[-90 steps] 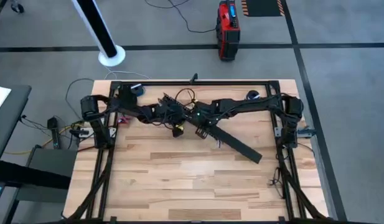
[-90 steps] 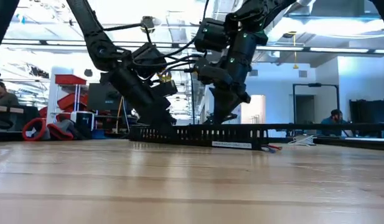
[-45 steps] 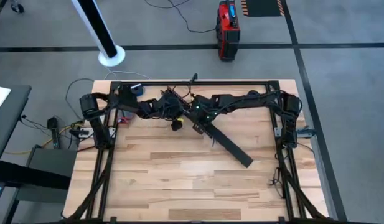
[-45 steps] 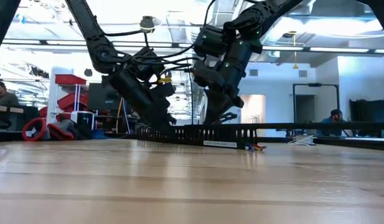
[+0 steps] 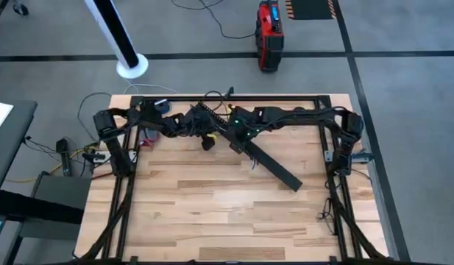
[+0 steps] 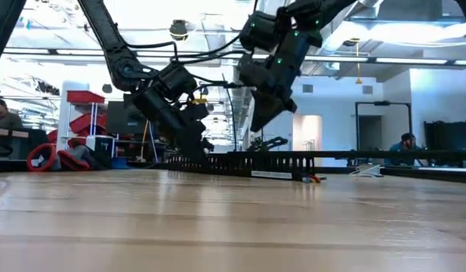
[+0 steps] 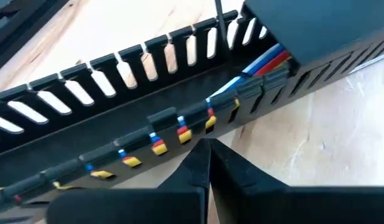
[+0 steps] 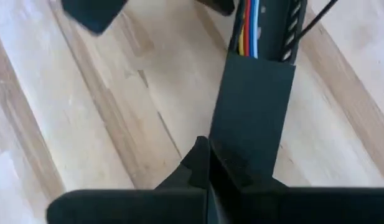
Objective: Ziptie cables
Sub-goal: Close the black cable duct
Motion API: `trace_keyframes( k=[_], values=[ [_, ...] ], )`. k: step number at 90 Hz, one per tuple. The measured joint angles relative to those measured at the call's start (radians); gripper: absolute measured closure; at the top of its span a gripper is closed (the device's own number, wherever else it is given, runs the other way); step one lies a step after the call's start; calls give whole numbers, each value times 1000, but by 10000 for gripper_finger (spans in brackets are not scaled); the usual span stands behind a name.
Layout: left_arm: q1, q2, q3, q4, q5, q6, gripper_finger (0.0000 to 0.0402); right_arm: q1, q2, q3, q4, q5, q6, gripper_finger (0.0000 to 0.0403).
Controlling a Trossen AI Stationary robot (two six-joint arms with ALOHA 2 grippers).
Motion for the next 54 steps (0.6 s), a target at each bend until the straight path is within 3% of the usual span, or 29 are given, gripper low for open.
trace_keyframes(
  k=[25,54],
  values=[
    [18,0,0,-1,0,-17,401,8,46,-40,-57,30,6,403],
    [26,0,-2,10,-6,-32,401,-32,88,-40,12,-8,0,403]
  ],
)
